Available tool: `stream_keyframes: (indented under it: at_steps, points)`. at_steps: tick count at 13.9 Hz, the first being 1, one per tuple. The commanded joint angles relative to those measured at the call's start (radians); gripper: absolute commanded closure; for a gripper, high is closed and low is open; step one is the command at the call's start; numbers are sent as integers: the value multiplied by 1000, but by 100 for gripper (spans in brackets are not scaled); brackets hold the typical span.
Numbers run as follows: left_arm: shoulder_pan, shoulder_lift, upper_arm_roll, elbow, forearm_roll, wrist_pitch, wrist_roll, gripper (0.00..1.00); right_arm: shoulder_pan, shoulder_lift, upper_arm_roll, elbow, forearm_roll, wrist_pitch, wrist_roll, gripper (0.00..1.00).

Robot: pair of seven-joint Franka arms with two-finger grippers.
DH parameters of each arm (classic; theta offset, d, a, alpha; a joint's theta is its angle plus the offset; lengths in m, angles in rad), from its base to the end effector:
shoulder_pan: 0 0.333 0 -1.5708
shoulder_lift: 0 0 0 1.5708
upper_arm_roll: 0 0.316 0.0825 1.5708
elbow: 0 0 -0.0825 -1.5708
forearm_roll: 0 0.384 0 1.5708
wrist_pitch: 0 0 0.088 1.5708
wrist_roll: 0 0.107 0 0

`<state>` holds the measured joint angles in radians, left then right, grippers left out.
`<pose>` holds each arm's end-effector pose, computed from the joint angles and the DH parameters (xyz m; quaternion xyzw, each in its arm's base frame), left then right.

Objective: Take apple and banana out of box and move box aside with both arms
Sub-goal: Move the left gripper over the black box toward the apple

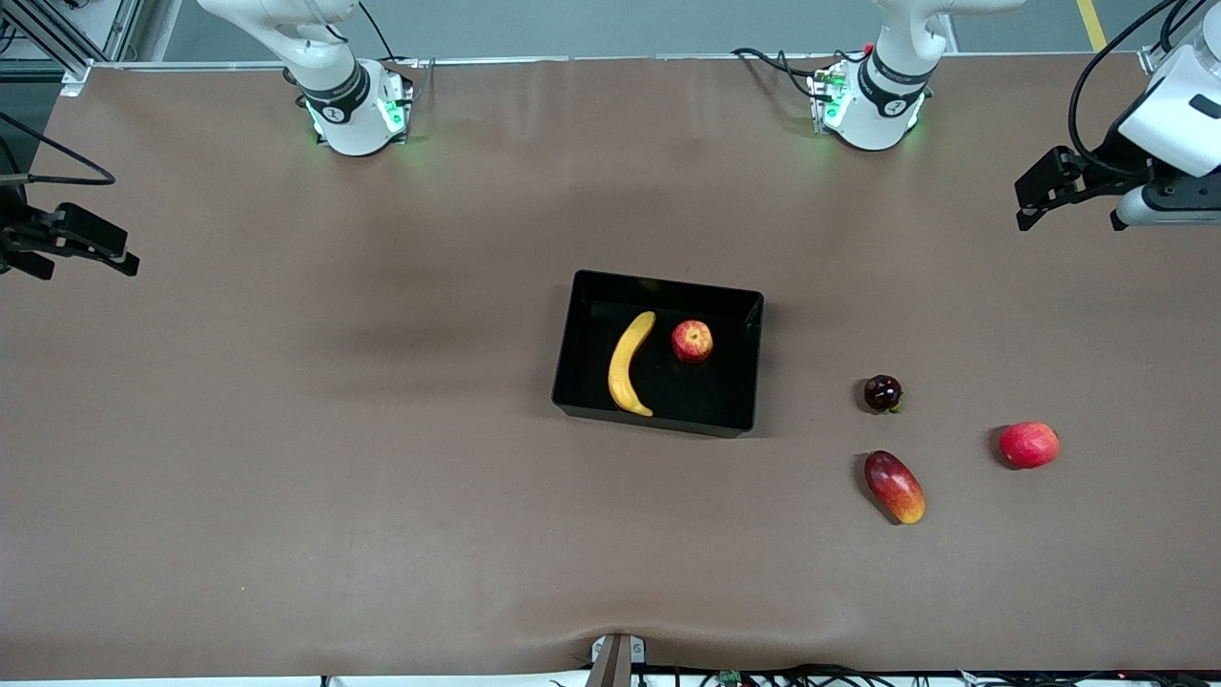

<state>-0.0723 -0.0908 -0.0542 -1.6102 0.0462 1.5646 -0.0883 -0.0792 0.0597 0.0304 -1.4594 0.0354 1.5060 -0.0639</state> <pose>0.5218 -0.0628 0.6544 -0.9993 0.0184 -0.0251 0.0230 0.5665 -0.0243 0.6377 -0.9998 -0.0086 0.0055 0.0189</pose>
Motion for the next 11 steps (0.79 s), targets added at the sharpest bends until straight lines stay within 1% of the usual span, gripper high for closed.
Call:
stream_keyframes:
  at_steps: [1,7,8,10,11]
  points:
    - [22,3,-6,24,-3,-21,-5,0,-19,-20,11,-15,11,-4,-7,0]
    - [23,19,-4,33,-3,-20,-11,0,-20,-20,11,-16,14,-4,-7,0]
    - [23,55,-6,64,-3,-20,-11,0,-20,-20,11,-16,14,-4,-7,0]
    - [6,88,-15,61,-3,-20,-24,0,-20,-20,11,-16,14,-4,-5,0]
    - [-6,114,-30,62,-15,-15,-52,0,-20,-20,11,-16,14,-4,-7,0]
